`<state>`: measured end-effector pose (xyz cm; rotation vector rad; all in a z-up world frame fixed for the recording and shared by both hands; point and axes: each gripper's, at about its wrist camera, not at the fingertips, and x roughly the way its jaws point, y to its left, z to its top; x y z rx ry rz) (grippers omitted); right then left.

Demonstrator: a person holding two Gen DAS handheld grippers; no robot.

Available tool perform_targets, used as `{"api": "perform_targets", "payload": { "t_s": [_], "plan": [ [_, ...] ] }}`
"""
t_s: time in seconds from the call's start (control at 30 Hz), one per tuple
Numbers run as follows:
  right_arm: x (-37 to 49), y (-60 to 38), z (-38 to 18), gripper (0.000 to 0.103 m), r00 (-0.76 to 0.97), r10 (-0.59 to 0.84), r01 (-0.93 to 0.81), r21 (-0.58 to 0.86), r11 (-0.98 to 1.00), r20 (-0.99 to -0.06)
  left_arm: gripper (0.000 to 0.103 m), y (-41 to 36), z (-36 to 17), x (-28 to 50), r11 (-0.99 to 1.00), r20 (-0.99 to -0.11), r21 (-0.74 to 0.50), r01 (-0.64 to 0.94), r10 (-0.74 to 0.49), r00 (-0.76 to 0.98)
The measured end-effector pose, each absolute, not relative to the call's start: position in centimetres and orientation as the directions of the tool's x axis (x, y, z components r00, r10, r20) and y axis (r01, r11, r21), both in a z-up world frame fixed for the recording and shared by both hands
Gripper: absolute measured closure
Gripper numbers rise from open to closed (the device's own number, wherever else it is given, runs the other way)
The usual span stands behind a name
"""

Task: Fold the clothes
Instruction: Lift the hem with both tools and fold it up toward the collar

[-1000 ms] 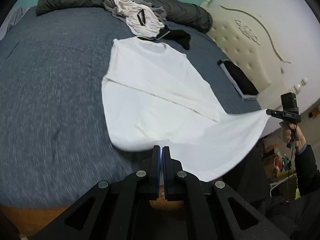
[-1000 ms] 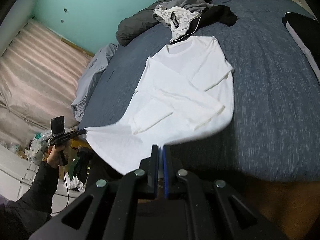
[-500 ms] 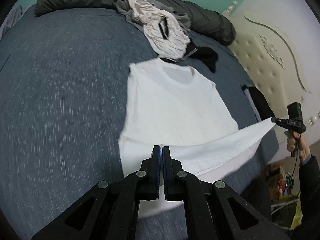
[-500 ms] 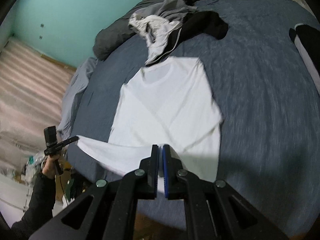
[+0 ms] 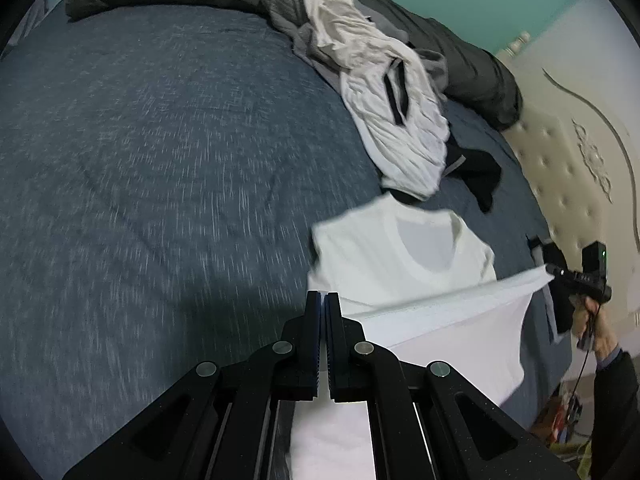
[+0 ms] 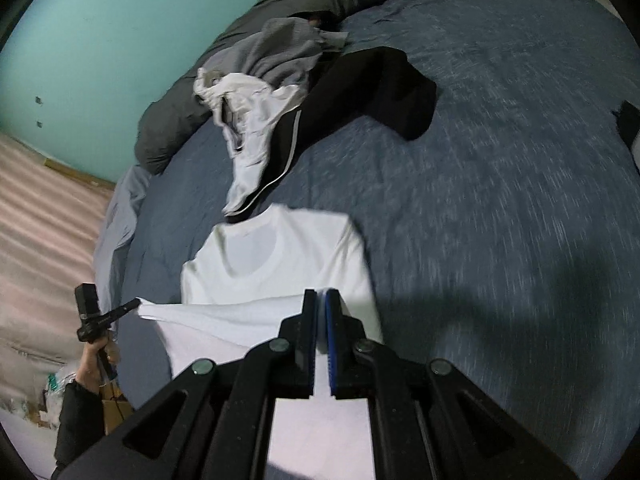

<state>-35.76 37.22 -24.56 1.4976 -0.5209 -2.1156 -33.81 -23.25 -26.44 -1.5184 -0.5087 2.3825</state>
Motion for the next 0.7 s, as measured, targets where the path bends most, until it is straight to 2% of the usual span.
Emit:
{"api": "perform_targets", "payload": {
  "t_s": [0.43,0.63,0.7],
  "plan": [
    [-42.9,35.6,-31.5,0.099,-0.339,-0.514,0.140,0.498,-0.856,-0.788,0.100,-23.8,-33.6,-39.6,-0.891,-0.811,-0.451,0.050,0.385,-0.440],
    [-43.2,36.6,-32.6,0.094,-0.381,-0.551,0.093,0.562,-0.822,-0.742,0.099,-25.2,-32.8,-38.5,-0.877,-0.775,-0.474,0.076,0.374,-0.510],
    [-43.0,37.1,-32.2,0.081,-0.405,-0.570,0.090,0.589,-0.803,-0.715,0.099,-25.0,-31.9,-37.5,-0.884,-0.764,-0.465,0.048,0.373,-0.526]
  ]
}}
